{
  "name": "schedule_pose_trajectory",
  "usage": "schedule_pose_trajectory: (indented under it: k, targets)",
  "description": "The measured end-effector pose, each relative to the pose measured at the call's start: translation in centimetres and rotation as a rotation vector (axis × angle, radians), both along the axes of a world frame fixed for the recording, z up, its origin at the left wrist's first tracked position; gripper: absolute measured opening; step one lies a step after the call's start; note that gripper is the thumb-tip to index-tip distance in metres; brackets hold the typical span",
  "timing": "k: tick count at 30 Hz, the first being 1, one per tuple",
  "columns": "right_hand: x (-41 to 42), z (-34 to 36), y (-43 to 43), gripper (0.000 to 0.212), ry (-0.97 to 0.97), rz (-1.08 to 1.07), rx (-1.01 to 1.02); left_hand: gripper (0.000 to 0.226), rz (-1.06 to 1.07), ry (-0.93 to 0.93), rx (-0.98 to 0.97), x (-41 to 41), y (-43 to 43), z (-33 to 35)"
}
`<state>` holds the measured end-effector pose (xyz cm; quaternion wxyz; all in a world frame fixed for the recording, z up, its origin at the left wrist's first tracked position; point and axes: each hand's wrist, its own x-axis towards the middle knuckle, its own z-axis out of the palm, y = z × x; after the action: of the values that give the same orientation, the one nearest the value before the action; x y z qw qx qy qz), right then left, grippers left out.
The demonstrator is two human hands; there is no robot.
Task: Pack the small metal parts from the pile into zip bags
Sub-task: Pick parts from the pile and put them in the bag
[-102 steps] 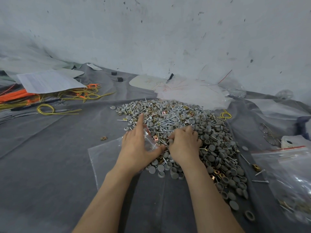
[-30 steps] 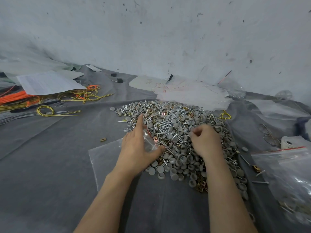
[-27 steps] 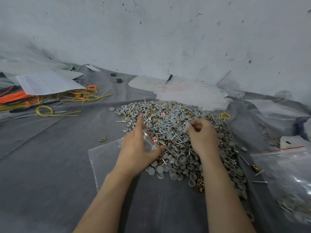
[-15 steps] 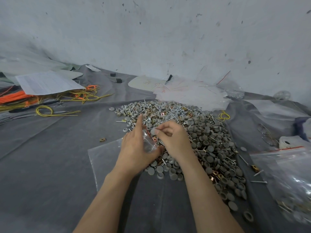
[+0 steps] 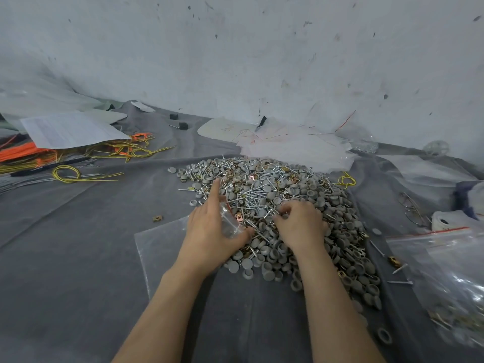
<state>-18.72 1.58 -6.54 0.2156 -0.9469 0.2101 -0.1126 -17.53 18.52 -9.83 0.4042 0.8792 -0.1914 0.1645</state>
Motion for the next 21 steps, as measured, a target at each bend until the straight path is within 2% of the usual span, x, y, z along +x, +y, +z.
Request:
schedule_pose_trajectory:
  k: [4, 9, 13, 16, 19, 21]
  targets:
    - [0.16, -0.13, 0.28, 0.025, -0.021, -0.021, -0.011, 0.112, -0.007, 0.004, -0.004, -0.03, -0.03, 0.08]
    - [0.07, 0.01, 0.33, 0.029, 0.042, -0.025, -0.031, 0.113, -0.021, 0.017, -0.006, 0.02, 0.01, -0.01]
    - [-0.08, 0.05, 0.22, 0.014, -0.097, 0.037, 0.161, 0.113, -0.017, 0.015, -0.014, 0.10, 0.03, -0.11]
    - [-0.28, 0.22, 0.07, 0.018, -0.138, 0.038, 0.193, 0.113, -0.021, 0.009, -0.022, 0.16, 0.06, -0.18]
    - [-0.29, 0.36, -0.32, 0.021, -0.069, 0.019, 0.133, 0.111, -0.019, -0.008, -0.067, 0.21, 0.04, -0.16]
    - [-0.22, 0.47, -0.35, 0.023, -0.007, 0.026, 0.102, 0.109, -0.019, 0.017, -0.182, 0.08, -0.02, 0.41]
